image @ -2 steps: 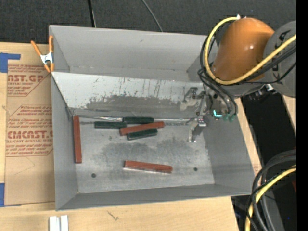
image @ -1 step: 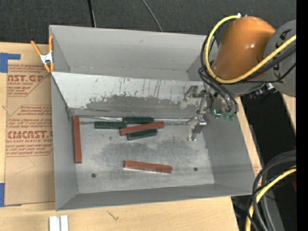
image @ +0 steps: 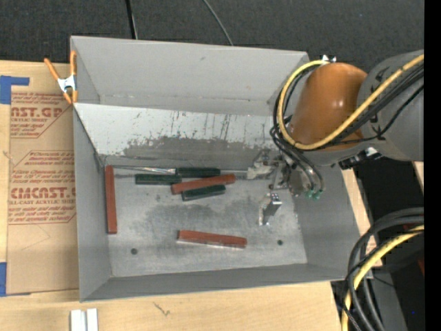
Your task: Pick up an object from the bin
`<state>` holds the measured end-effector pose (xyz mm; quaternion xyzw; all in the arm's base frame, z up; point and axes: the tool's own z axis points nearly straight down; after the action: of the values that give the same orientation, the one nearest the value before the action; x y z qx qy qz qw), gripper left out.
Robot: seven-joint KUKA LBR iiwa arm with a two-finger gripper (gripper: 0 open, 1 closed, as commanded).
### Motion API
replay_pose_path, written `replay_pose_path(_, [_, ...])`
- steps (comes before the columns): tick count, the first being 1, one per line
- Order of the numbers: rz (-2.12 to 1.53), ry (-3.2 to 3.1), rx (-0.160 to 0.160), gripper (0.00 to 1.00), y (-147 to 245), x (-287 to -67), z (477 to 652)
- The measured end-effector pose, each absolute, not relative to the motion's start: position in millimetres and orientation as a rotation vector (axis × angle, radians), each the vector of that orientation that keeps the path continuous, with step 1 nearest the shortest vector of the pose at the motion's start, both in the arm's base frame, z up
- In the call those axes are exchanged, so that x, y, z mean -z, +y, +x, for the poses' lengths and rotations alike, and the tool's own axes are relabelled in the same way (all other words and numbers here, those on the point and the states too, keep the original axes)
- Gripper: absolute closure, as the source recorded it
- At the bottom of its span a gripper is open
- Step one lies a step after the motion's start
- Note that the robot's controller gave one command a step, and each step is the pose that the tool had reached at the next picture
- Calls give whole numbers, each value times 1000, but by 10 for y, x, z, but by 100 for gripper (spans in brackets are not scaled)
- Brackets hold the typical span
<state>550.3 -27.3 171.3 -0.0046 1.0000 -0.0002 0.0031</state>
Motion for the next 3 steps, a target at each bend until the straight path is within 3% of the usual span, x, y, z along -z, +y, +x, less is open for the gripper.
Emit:
replay_pose_path(1, [81,3139,-1,0,-100,-1179,4961])
replay_pose_path(2, [-436,3096,0,100,-71,-759,5024])
replay_pose_path(3, [-437,3095,0,100,-71,-759,5024])
